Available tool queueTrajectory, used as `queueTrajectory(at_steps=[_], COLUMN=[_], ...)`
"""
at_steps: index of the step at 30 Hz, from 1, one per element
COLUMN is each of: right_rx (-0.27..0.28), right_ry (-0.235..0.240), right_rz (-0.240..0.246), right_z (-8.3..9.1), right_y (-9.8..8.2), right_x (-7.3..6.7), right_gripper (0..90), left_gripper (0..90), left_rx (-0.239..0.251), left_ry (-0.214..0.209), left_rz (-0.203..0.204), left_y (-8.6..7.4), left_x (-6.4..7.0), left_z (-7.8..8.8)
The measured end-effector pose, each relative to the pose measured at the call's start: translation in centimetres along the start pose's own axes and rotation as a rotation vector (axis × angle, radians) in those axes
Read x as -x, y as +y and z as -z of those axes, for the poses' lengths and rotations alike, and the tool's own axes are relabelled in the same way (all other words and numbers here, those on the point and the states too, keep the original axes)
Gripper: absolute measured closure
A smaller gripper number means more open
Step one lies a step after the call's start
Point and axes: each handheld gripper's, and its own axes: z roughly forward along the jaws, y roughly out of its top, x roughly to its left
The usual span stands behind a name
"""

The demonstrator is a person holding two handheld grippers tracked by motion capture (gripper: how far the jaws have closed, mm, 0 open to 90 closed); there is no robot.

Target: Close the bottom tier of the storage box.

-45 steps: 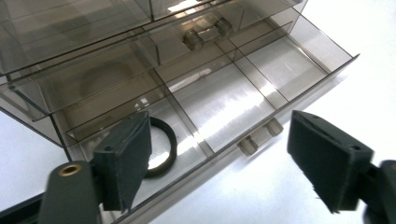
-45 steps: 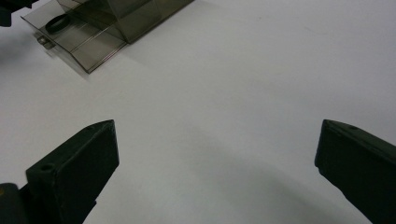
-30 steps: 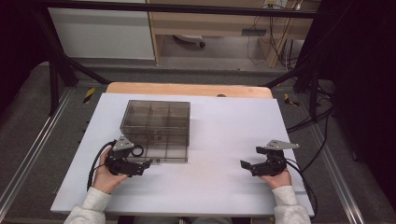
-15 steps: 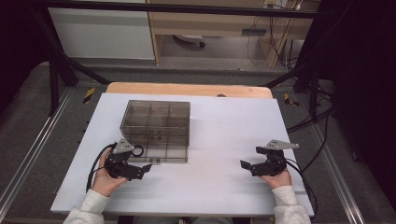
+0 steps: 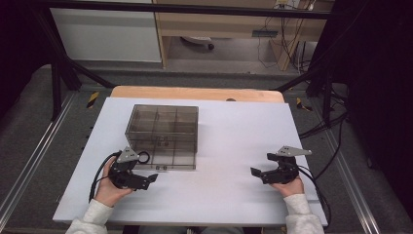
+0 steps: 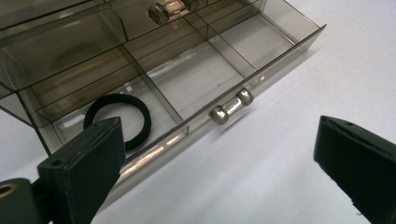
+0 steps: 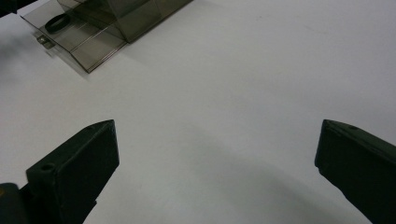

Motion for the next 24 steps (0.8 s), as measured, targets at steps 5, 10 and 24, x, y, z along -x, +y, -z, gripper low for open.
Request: queueTrajectory(at_steps=[5, 10, 24], right_rx=[-0.001, -0.003, -0.002], right_ry=[0.000, 0.000, -0.002], right_rz=[-0.001, 0.001, 0.003], right_z=[0.00, -0.03, 0.01], right_y=[-0.01, -0.02, -0.02], right_x=[0.00, 0.00, 0.03], right_gripper=[0.2, 0.2, 0.2], left_gripper=[3.5, 6.6, 21.4], left_rx=[0.002, -0.001, -0.001], left_ry=[-0.005, -0.005, -0.013], left_rz=[0.001, 0.002, 0.025], left_y=[-0.17, -0.36, -0.95], left_x=[0.09, 0.08, -0.09], left_z=[0.10, 0.26, 0.39])
